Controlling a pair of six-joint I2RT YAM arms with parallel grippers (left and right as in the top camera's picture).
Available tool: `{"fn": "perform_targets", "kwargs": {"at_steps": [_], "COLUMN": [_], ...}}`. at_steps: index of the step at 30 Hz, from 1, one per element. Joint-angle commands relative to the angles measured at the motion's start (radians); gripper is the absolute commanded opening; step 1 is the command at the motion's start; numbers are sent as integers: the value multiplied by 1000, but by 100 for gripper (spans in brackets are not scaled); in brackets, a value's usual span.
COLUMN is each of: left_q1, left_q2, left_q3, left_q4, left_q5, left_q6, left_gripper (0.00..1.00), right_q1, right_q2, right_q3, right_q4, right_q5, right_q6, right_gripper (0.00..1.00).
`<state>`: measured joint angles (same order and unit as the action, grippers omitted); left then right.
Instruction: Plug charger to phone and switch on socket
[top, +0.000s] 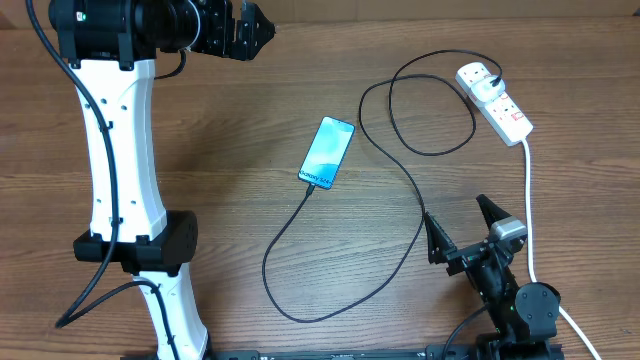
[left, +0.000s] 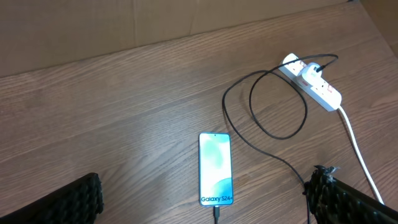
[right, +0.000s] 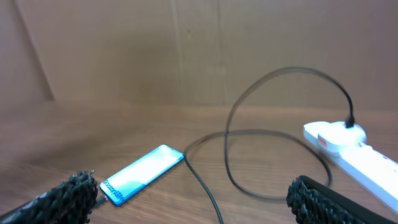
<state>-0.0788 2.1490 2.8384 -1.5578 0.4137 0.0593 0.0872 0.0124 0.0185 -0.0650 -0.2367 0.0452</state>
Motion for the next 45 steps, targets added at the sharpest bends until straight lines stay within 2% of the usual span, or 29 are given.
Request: {"fn": "perform_targets", "kwargs": {"at_steps": [1, 8, 25, 45], "left_q1": [-6, -6, -6, -6], "left_q2": [5, 5, 5, 5], "left_q3": [2, 2, 2, 2], "left_q4": [-2, -2, -2, -2], "left_q5": [-6, -6, -6, -6], "left_q6": [15, 15, 15, 15], "left_gripper": [100, 100, 100, 100], "right_q1": [-19, -27, -39, -39], "right_q2": [-10, -10, -10, -10], "right_q3": [-11, -11, -10, -10], "right_q4": [-1, -4, -12, -8], "right_q5": [11, 21, 92, 86], "right_q6": [-52, -159, -117, -117], "right_gripper": [100, 100, 100, 100]}}
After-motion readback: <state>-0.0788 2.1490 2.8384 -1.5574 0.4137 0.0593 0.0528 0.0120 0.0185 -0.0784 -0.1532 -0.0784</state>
